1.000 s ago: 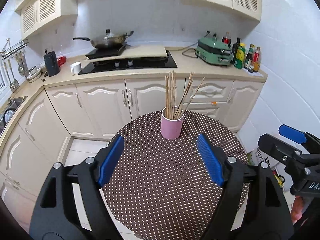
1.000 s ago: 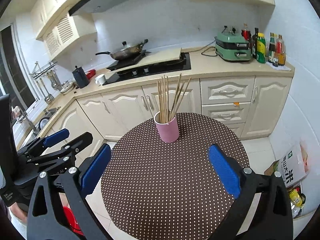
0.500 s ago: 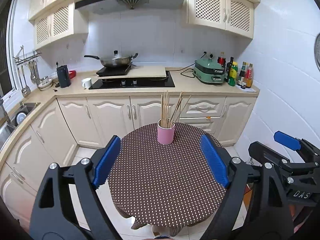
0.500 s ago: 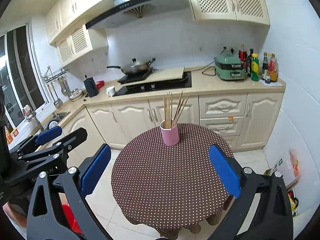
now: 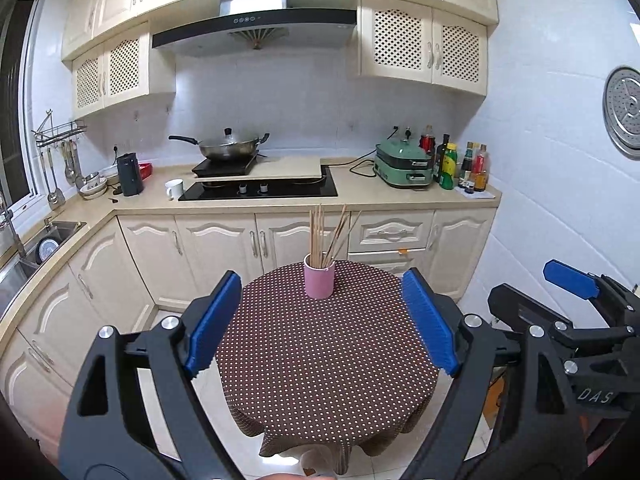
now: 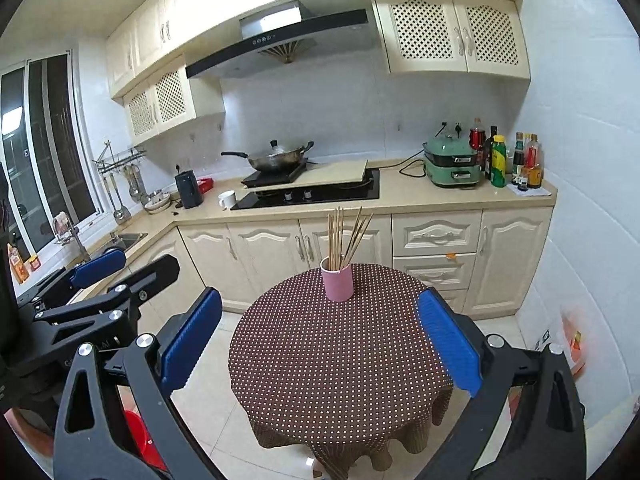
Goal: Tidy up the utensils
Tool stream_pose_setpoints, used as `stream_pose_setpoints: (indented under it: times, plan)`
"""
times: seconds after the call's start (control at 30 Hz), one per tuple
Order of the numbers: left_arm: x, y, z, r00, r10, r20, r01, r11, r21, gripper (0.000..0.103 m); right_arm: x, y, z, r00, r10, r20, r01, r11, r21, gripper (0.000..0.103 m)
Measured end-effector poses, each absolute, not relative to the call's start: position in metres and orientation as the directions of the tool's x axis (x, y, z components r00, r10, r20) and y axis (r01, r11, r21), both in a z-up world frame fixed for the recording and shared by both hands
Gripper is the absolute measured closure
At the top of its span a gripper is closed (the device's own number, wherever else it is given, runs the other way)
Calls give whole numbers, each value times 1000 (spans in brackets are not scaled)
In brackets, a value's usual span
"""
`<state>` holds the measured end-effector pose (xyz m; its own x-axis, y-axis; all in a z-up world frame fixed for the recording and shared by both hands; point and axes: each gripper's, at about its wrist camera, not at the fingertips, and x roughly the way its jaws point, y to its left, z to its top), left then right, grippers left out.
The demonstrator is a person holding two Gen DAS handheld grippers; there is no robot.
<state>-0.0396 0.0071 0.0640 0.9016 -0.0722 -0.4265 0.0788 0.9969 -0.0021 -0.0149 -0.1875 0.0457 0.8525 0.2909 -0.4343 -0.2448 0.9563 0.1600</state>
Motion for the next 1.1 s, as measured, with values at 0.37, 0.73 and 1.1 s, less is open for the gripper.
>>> stream_pose_setpoints:
  times: [0.37, 0.73, 1.1]
  plan:
    - [-55, 5, 62, 910, -66, -410, 64, 998, -18, 21, -27, -192, 39, 855, 282, -436, -229, 958, 172, 8]
    - [-53, 9, 58, 909, -57, -412, 57, 998, -11, 21, -28, -185, 32, 849, 294, -440, -232, 954, 190, 8]
    - [-51, 8, 58, 910, -65, -410, 69, 998, -4, 21, -26, -185, 31, 850, 284, -443, -217, 956, 197, 8]
